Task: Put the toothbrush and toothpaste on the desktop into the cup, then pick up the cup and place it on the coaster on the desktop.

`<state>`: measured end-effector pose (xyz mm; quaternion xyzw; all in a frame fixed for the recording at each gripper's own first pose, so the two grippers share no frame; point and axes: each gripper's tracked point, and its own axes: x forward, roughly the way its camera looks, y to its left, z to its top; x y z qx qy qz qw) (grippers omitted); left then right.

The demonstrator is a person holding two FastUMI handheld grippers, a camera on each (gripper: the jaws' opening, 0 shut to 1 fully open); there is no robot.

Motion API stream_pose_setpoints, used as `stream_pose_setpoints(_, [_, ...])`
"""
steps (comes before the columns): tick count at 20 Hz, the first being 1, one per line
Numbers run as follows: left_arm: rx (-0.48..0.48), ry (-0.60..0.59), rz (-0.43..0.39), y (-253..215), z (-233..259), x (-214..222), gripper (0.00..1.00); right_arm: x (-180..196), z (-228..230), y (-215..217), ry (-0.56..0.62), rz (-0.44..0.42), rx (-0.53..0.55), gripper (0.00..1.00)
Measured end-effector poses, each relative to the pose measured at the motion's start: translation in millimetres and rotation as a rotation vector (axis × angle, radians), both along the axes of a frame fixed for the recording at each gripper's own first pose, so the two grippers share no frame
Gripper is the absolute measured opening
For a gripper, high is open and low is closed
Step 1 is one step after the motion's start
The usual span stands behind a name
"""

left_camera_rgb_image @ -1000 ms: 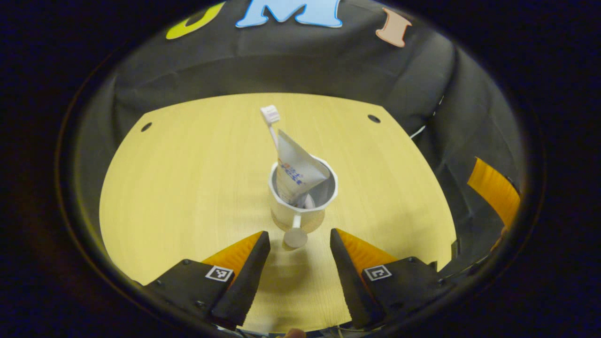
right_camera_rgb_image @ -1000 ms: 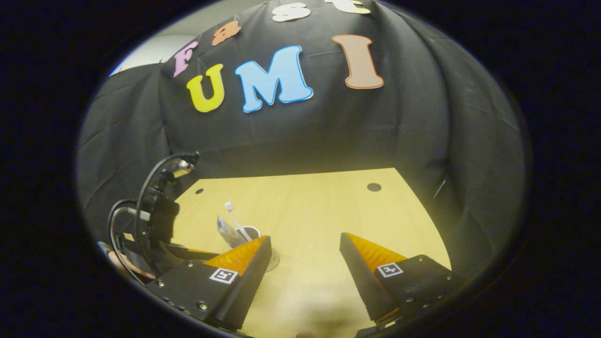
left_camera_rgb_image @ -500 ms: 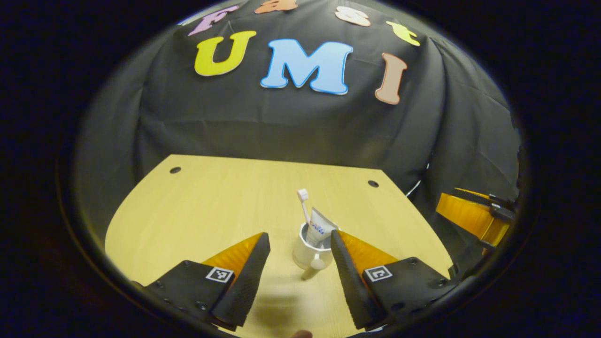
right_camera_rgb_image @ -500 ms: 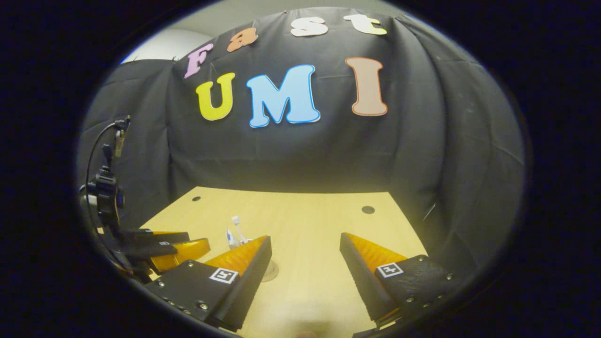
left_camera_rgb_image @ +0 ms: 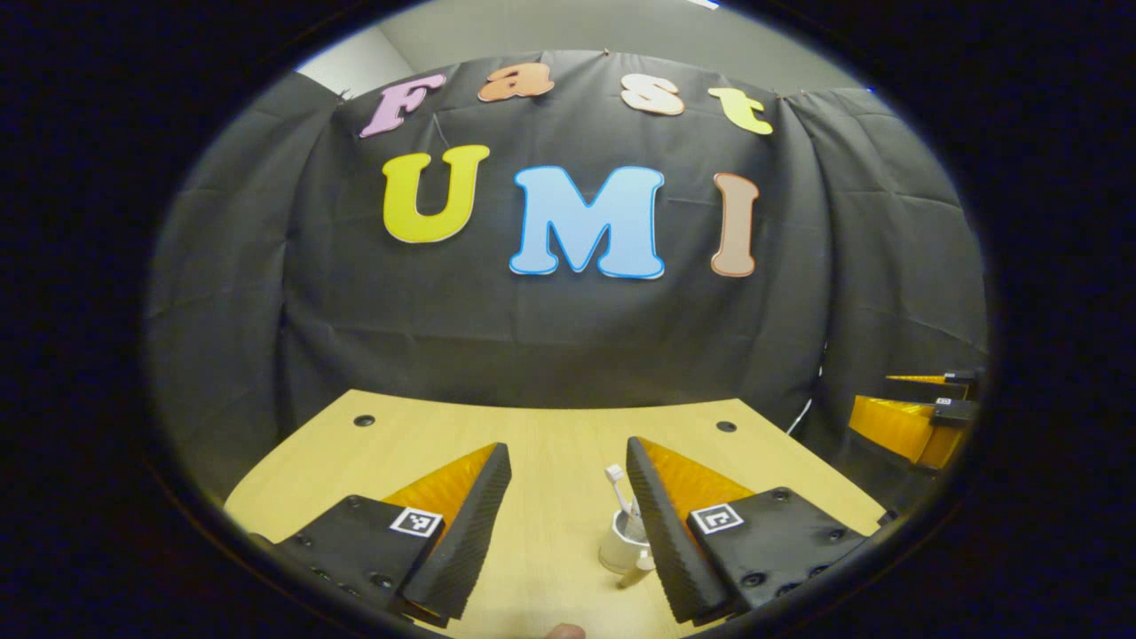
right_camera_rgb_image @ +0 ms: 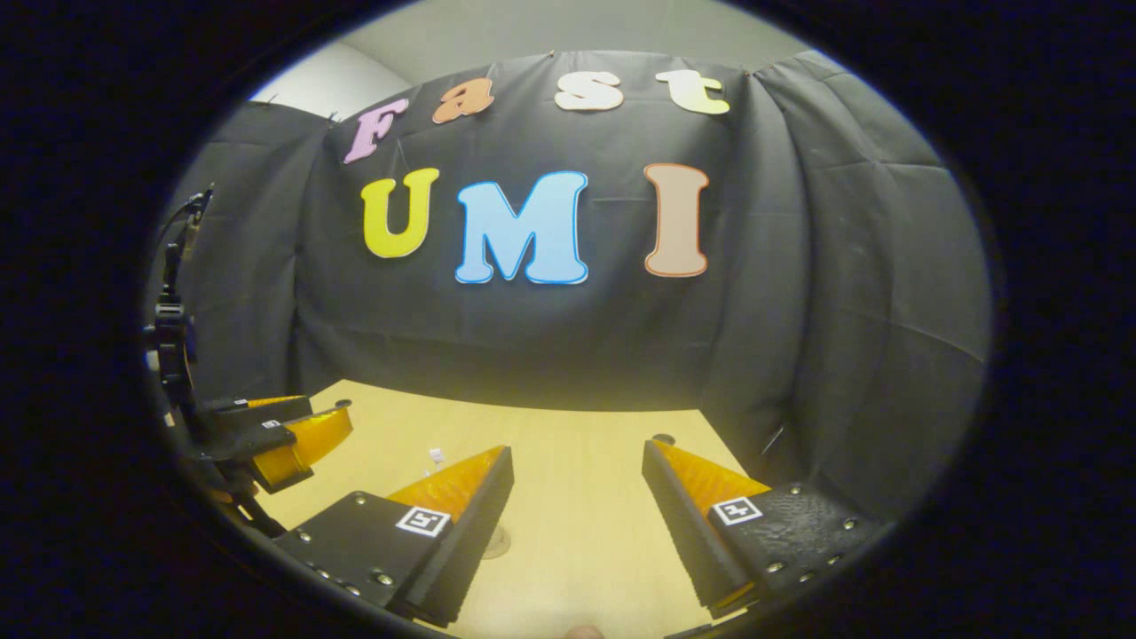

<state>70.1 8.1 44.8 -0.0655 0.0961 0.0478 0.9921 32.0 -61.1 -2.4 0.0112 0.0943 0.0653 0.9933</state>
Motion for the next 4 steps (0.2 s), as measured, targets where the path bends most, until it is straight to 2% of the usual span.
stream_pose_setpoints(4, [0.002, -0.048, -0.01, -2.1, 18.9, 2.4, 0.87, -3.3, 16.3, -4.5, -0.053, -0.031, -0.01, 0.91])
